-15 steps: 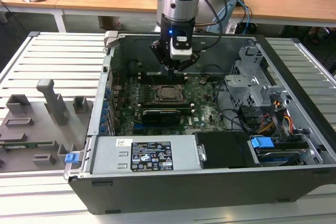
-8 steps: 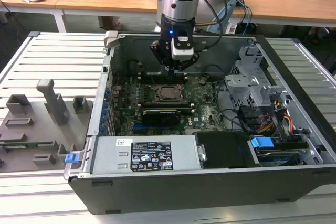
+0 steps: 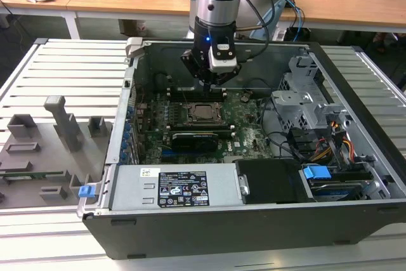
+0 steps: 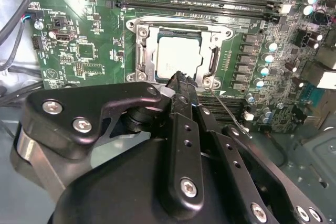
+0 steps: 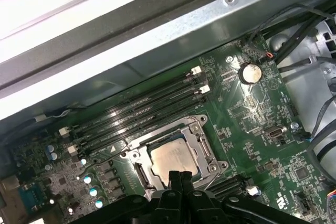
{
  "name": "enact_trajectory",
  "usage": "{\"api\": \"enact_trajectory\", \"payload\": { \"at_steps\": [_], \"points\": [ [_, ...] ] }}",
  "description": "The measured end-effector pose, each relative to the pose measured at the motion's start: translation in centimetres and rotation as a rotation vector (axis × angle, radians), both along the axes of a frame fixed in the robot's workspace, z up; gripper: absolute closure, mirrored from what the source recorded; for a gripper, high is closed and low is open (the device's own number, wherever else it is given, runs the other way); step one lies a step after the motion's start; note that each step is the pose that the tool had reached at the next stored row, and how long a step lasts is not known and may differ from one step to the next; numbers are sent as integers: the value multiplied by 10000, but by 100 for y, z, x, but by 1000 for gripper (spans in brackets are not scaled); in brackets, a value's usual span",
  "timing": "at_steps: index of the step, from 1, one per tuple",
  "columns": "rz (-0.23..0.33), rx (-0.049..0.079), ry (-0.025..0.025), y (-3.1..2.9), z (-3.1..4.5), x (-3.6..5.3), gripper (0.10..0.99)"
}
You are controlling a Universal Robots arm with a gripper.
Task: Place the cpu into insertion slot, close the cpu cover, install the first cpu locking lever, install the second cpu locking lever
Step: 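Install the first cpu locking lever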
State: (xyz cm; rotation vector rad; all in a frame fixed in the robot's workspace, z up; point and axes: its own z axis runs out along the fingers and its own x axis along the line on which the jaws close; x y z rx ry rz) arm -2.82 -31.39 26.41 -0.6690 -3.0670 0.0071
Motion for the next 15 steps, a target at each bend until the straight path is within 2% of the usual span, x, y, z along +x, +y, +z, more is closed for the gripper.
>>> {"api": "enact_trajectory", "payload": {
  "at_steps": [10,13,15],
  "points": [
    [508,0,0,0,0,0,976],
    [904,0,0,0,0,0,976],
    [1372,0,0,0,0,0,976]
  ]
}}
